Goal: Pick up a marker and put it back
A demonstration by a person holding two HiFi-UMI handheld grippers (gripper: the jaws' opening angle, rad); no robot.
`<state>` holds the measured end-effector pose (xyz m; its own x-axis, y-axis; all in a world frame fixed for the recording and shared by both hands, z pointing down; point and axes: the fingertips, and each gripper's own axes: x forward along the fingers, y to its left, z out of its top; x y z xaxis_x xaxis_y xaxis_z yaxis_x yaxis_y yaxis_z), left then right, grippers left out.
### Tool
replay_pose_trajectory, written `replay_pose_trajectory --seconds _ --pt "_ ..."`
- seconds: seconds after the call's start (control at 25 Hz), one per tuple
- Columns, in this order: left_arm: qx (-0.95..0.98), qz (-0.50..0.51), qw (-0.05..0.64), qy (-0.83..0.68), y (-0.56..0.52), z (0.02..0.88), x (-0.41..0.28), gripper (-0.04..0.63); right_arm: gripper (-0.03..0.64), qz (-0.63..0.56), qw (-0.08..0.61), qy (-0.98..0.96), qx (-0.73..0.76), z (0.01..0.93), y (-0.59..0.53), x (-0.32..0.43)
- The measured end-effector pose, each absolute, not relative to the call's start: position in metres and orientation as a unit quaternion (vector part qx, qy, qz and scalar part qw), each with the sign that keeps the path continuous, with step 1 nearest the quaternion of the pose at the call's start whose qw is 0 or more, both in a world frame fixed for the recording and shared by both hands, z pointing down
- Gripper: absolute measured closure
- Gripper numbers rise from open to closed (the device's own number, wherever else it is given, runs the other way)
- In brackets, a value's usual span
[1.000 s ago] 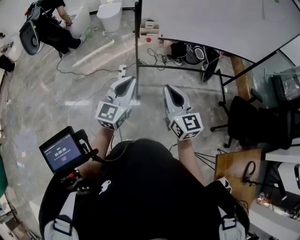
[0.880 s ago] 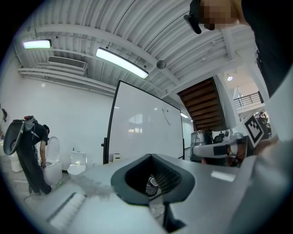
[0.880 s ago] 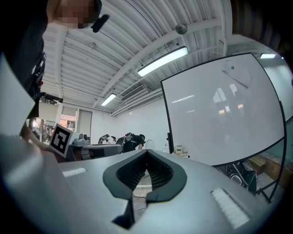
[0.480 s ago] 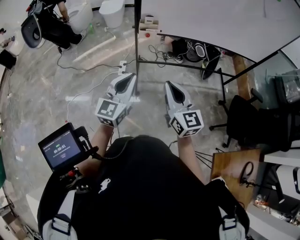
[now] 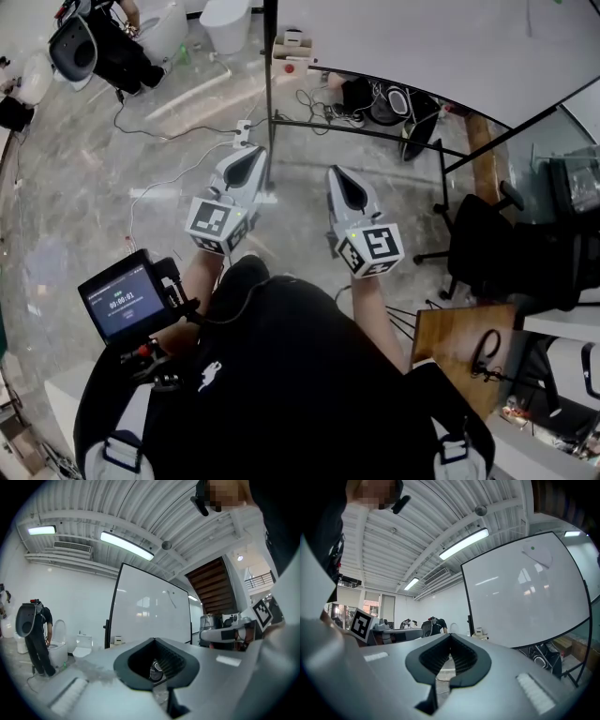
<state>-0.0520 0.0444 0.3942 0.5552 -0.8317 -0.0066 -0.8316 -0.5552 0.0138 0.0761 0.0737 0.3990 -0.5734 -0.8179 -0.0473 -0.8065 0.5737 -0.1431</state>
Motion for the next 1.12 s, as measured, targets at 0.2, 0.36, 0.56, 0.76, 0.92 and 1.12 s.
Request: replay_pose_trajectory --seconds 0.2,0.36,0.56,0.76,0.92,1.12 --pt "0.886 -0.01 0.007 -0.463 0.027 0.394 -0.043 0.592 0.607 -0.053 0.052 0.882 -0.465 0.399 0.058 0.083" --pt "0.89 0.007 0.014 -0.456 0.014 0.398 -0.041 0.592 0.607 -0.053 0.049 0.88 -0.47 0.401 0.047 0.083" --pt "0.9 -0.004 0.003 -0.436 -0.036 0.402 -0.042 0.592 0.607 -0.058 0.044 0.875 -0.479 0.407 0.002 0.073" --pt "0.905 0.002 -0.002 -0.426 -0.047 0.401 -0.04 0.592 0.607 -0.055 0.045 0.876 -0.477 0.404 -0.008 0.067" --pt "0.905 -0.003 0.005 -0.426 -0.067 0.401 -0.048 0.592 0.607 -0.054 0.042 0.875 -0.48 0.402 -0.026 0.059" --pt "0.915 0.002 0.012 -0.402 -0.14 0.4 -0.072 0.592 0.607 -0.065 0.032 0.865 -0.497 0.399 -0.099 0.034"
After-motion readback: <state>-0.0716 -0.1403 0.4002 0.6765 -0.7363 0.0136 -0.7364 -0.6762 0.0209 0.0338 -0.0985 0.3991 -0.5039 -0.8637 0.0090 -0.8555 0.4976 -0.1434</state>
